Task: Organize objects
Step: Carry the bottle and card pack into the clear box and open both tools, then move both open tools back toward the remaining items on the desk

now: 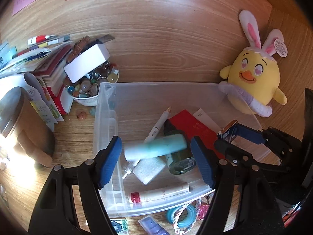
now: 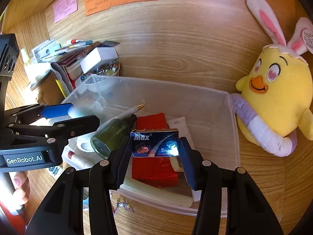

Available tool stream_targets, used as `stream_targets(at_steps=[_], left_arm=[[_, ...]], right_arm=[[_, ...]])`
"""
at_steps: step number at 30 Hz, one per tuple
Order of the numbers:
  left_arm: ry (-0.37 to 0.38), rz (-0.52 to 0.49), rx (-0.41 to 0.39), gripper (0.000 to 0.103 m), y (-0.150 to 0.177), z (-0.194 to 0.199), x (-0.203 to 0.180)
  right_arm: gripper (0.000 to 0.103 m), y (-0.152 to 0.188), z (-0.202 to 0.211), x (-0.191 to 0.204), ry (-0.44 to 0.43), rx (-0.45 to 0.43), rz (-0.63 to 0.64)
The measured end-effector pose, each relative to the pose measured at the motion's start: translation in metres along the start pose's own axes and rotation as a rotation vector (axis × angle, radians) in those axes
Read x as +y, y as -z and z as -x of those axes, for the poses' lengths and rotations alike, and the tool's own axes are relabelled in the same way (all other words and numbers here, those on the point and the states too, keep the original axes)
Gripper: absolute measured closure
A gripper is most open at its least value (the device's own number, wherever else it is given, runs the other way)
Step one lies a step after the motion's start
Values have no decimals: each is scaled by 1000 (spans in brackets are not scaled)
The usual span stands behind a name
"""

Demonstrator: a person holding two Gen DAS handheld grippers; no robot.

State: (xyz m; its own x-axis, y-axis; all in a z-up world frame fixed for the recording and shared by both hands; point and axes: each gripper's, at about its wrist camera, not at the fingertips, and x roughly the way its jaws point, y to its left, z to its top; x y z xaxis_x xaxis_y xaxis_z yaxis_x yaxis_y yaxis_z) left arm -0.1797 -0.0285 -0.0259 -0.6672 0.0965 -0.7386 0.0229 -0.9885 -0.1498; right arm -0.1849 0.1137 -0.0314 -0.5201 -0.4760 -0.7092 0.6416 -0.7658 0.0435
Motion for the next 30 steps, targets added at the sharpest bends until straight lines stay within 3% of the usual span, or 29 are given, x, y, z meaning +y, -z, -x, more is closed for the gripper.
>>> stream_targets(at_steps=[8, 12, 21, 27, 30], left_arm=[[1, -1, -5, 30, 1, 4, 0], [7, -7, -14, 29, 2, 8, -1], [13, -26, -87, 28, 5, 43, -6], [-6, -60, -138, 15, 18, 72, -7], [-9, -65, -139, 13, 28, 81, -7]], right_arm=[[57, -1, -5, 3, -2, 21, -1], [48, -1, -1, 2, 1, 14, -1], [44, -5, 20, -3, 27, -23, -10], [32, -2, 42, -2, 9, -59, -17], [32, 4, 50, 1, 13, -70, -11]])
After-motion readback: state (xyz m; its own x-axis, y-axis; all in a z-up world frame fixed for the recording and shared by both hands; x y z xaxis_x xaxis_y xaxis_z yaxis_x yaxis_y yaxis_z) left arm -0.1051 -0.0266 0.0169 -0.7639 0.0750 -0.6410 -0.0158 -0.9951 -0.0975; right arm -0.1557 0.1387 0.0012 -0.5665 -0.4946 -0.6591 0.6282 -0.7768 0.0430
